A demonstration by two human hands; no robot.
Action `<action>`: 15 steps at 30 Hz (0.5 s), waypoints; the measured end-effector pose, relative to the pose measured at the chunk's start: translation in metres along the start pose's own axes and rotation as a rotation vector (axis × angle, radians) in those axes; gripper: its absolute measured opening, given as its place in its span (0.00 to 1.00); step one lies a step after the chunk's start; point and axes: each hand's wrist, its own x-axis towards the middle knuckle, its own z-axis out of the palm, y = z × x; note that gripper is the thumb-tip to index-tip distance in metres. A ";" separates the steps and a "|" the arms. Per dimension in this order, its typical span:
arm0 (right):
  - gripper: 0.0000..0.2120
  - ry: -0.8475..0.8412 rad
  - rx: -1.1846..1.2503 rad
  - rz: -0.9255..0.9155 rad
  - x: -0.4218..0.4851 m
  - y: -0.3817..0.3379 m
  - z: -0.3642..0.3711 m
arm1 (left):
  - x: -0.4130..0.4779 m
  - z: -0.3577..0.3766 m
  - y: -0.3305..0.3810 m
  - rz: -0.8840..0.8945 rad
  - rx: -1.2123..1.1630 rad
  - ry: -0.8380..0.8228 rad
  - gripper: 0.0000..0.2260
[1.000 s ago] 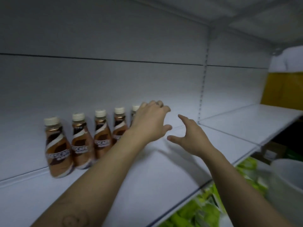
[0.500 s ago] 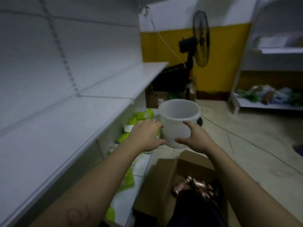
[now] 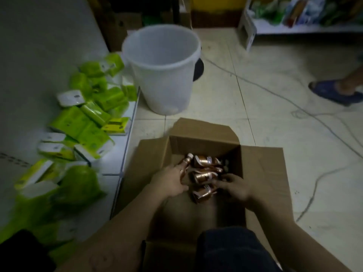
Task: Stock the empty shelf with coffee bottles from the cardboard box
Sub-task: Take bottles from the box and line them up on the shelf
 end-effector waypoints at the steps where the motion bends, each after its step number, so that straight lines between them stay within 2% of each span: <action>1: 0.26 -0.014 0.048 0.057 0.017 0.013 0.010 | 0.017 0.014 -0.003 -0.021 -0.019 -0.024 0.37; 3: 0.27 -0.024 0.128 0.145 0.048 0.033 0.031 | 0.052 0.040 -0.012 -0.054 -0.049 -0.042 0.42; 6: 0.23 0.027 0.209 0.233 0.087 0.058 0.058 | 0.103 0.070 -0.027 -0.131 -0.022 0.016 0.36; 10: 0.21 0.106 0.319 0.344 0.128 0.085 0.079 | 0.151 0.104 -0.044 -0.174 -0.109 0.034 0.41; 15: 0.17 0.165 0.555 0.338 0.152 0.089 0.093 | 0.176 0.132 -0.040 -0.259 -0.005 0.059 0.30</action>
